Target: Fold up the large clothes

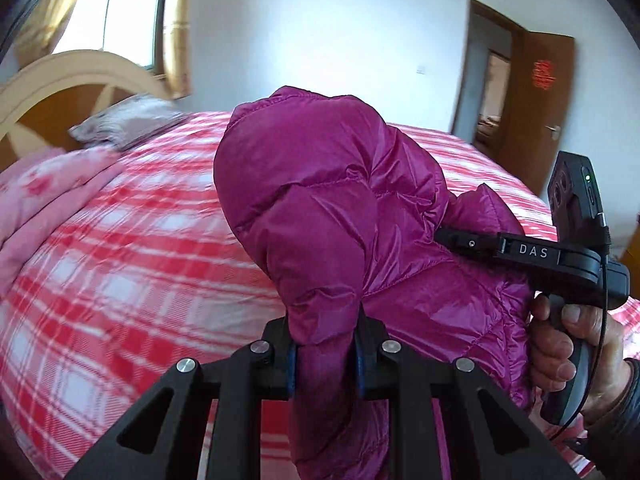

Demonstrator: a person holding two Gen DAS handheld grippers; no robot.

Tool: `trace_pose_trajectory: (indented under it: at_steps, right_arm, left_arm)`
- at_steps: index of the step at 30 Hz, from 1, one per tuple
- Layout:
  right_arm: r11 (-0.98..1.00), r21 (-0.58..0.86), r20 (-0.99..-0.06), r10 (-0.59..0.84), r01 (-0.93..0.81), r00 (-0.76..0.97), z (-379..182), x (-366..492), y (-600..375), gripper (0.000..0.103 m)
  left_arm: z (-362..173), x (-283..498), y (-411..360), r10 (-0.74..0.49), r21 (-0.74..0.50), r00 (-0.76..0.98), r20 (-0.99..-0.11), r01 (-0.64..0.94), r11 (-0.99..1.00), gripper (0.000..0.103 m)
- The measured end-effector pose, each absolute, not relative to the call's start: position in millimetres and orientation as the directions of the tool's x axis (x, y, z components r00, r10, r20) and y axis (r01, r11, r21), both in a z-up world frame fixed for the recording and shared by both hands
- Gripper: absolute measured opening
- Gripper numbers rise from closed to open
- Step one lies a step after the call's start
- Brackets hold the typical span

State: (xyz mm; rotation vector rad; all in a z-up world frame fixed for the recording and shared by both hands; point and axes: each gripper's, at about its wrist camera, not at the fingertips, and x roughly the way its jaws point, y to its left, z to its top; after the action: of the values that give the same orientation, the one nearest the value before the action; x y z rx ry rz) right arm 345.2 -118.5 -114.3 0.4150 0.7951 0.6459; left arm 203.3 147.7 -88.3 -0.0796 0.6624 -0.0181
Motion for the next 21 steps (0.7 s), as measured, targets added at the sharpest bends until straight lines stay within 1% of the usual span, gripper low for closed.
trace_pose_trajectory:
  at_steps: [5, 8, 10, 11, 13, 16, 21]
  right_arm:
    - [0.727, 0.547, -0.564, 0.686, -0.414, 0.460, -129.3, 355.9, -55.5, 0.018]
    - [0.750, 0.519, -0.613, 0.661, -0.410, 0.433, -143.3, 358.1, -26.0, 0.018]
    - [0.763, 0.499, -0.639, 0.644, -0.411, 0.421, -154.7, 359.7, -11.7, 0.018]
    - [0.767, 0.496, -0.646, 0.640, -0.407, 0.416, -158.8, 360.3, -11.4, 0.018]
    - [0.772, 0.501, -0.660, 0.634, -0.392, 0.403, -167.4, 364.5, -7.8, 0.019]
    - [0.783, 0.492, -0.682, 0.619, -0.382, 0.390, -174.1, 365.4, -6.5, 0.019]
    - [0.794, 0.474, -0.702, 0.601, -0.381, 0.381, -178.7, 364.3, -6.3, 0.019]
  left_arm:
    - [-116.2, 202.9, 190.4, -0.001, -0.106, 0.757, -0.653, -0.090, 0.990, 0.021]
    - [-139.2, 204.0, 207.7, 0.015, -0.114, 0.729, -0.684, -0.127, 0.985, 0.022]
    - [-151.3, 203.6, 213.1, 0.019, -0.129, 0.723, -0.690, -0.149, 0.980, 0.029]
    - [-151.5, 201.8, 214.4, 0.020, -0.132, 0.725, -0.688, -0.152, 0.979, 0.031]
    - [-157.6, 203.1, 213.6, 0.040, -0.113, 0.724, -0.689, -0.161, 0.980, 0.042]
    - [-162.0, 202.2, 209.3, 0.050, -0.105, 0.726, -0.686, -0.167, 0.980, 0.046]
    - [-168.0, 197.1, 210.0, 0.057, -0.119, 0.736, -0.674, -0.184, 0.976, 0.048]
